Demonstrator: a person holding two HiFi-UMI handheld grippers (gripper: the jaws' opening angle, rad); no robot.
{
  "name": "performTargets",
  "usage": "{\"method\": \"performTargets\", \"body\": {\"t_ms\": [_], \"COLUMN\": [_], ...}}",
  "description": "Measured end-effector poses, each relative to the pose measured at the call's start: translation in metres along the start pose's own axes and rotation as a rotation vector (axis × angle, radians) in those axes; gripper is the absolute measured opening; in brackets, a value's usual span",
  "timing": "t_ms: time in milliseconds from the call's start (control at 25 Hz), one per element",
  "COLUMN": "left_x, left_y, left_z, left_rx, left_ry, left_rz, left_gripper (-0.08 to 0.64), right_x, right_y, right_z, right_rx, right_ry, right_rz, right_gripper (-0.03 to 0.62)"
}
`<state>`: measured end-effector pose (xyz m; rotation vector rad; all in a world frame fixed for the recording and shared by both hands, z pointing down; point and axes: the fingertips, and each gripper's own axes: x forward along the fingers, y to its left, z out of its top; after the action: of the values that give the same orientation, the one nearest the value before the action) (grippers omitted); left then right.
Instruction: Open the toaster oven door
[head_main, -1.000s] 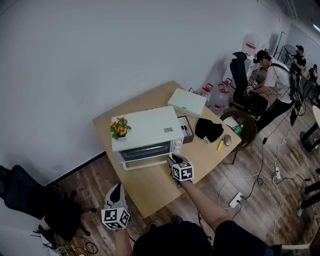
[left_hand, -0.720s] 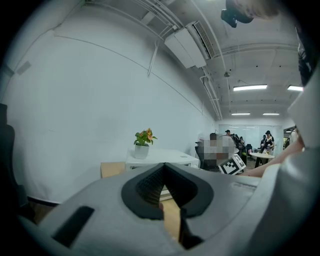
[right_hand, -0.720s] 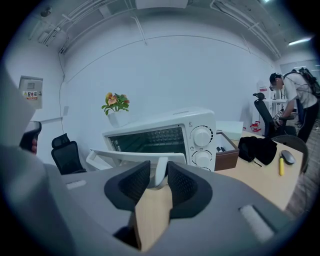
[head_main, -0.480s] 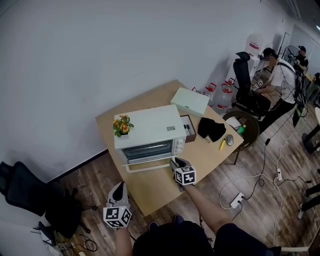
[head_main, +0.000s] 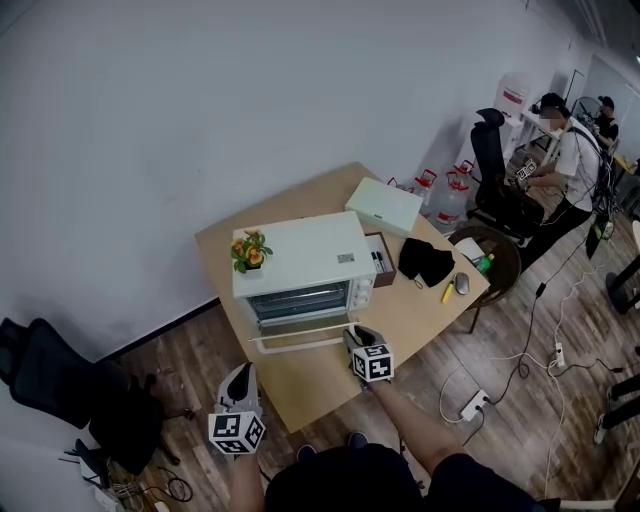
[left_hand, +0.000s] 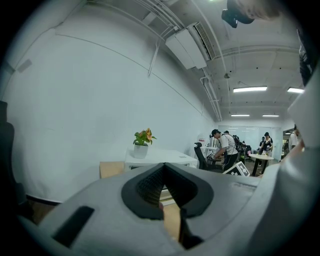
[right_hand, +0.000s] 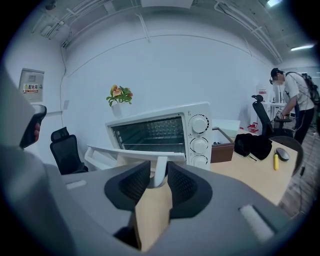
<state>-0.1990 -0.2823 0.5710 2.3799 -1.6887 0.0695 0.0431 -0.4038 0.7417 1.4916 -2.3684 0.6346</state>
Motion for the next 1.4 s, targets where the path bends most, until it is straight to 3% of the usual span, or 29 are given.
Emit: {"method": "performTargets", "body": {"t_ms": [1400], "left_x": [-0.002], "left_y": [0.000], "left_z": [-0.003], "left_rx": [0.001], "left_ry": [0.010], "left_rz": [0.005], "left_gripper": [-0.002], "right_x": [-0.005], "right_y": [-0.002], "right_z": [-0.089], "right_rx": [0.039], "right_ry": [0.153], "right_rz": [-0.026], "right_gripper": [0.103]}}
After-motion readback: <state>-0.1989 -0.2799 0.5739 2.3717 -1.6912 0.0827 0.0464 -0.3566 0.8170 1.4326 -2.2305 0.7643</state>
